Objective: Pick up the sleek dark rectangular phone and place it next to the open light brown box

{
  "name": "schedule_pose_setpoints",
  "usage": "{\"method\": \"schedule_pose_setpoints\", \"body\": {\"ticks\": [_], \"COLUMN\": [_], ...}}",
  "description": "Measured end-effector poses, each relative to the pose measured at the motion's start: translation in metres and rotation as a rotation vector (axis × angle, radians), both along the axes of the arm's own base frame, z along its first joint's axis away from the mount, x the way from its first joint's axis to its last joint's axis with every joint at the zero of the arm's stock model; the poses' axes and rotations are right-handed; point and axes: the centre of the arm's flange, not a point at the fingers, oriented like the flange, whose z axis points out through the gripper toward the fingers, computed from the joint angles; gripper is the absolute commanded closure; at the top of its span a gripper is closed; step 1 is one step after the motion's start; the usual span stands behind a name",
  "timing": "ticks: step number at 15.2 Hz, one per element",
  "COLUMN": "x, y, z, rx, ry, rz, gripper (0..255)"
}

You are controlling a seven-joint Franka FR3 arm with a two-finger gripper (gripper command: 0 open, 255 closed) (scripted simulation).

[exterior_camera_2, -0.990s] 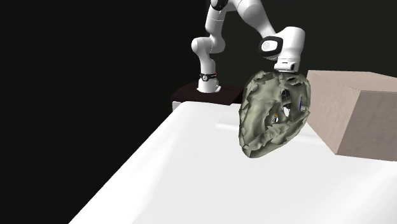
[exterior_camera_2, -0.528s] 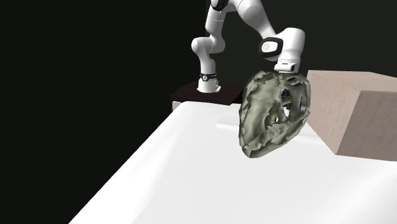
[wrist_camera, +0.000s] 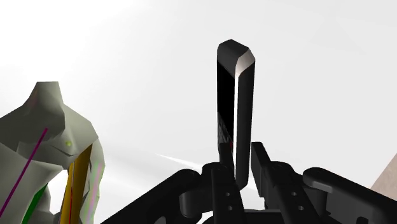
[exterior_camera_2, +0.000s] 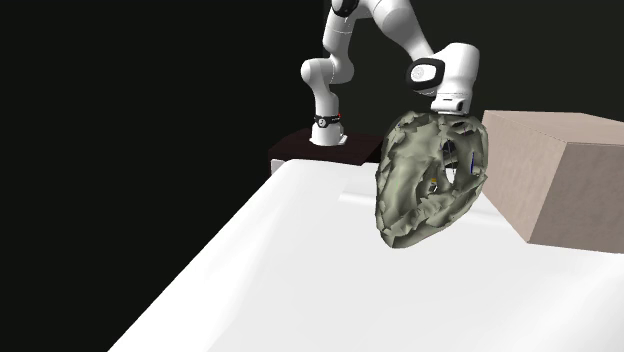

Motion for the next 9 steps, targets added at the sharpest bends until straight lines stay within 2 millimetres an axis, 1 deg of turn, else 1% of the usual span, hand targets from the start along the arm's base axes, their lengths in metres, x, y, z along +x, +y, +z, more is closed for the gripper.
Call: {"method": "schedule_pose_setpoints", "body": {"ticks": [2, 4, 9], "x": [0.000, -0.001, -0.001], "y": [0.000, 0.000, 0.001], "z": [0.000, 0.005, 0.030], "rx": [0.000, -0.002, -0.002], "ry": [0.000, 0.002, 0.002], "rz": [0.000, 0.001, 0.001], "gripper": [255, 255, 255]}}
